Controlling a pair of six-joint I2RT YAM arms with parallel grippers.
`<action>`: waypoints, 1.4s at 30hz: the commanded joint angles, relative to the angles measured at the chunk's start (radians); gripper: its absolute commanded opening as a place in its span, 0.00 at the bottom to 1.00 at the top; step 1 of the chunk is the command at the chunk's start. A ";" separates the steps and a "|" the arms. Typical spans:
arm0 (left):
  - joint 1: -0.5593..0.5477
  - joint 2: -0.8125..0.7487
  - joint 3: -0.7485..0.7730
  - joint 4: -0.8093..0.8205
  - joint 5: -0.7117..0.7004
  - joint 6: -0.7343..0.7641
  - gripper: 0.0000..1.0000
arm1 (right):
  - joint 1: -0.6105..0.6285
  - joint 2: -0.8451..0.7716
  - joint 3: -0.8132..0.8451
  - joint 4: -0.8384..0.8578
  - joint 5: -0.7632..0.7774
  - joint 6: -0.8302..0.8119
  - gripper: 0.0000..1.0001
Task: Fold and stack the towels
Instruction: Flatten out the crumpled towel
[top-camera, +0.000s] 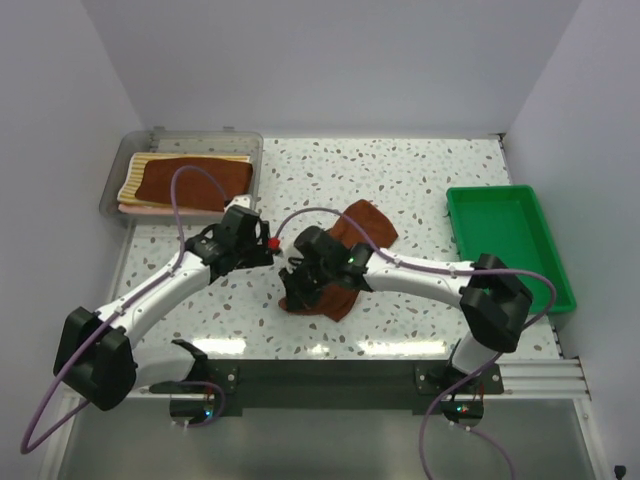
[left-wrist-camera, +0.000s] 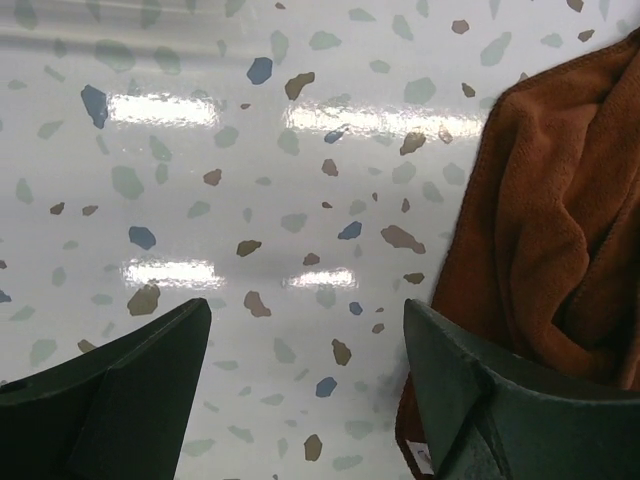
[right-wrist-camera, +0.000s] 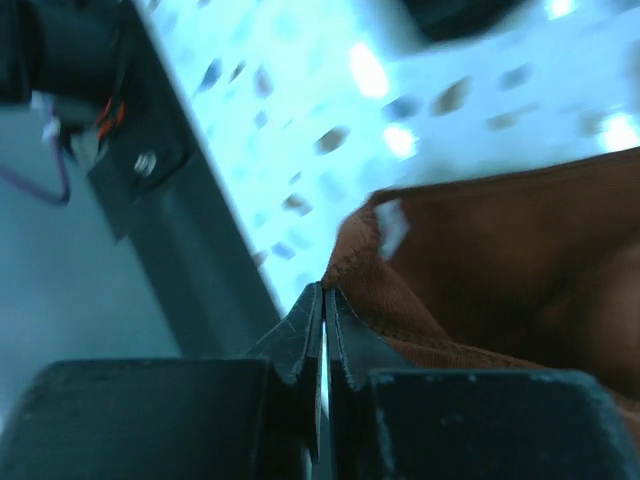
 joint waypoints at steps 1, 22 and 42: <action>0.011 -0.037 -0.019 -0.036 -0.043 -0.019 0.83 | 0.097 0.043 0.050 -0.113 0.005 -0.007 0.05; -0.087 0.054 -0.093 0.138 0.292 -0.037 0.84 | -0.395 -0.109 -0.060 -0.232 0.351 0.086 0.57; -0.196 -0.024 -0.191 0.167 0.491 0.230 0.79 | -0.495 0.239 0.147 -0.118 -0.107 -0.194 0.54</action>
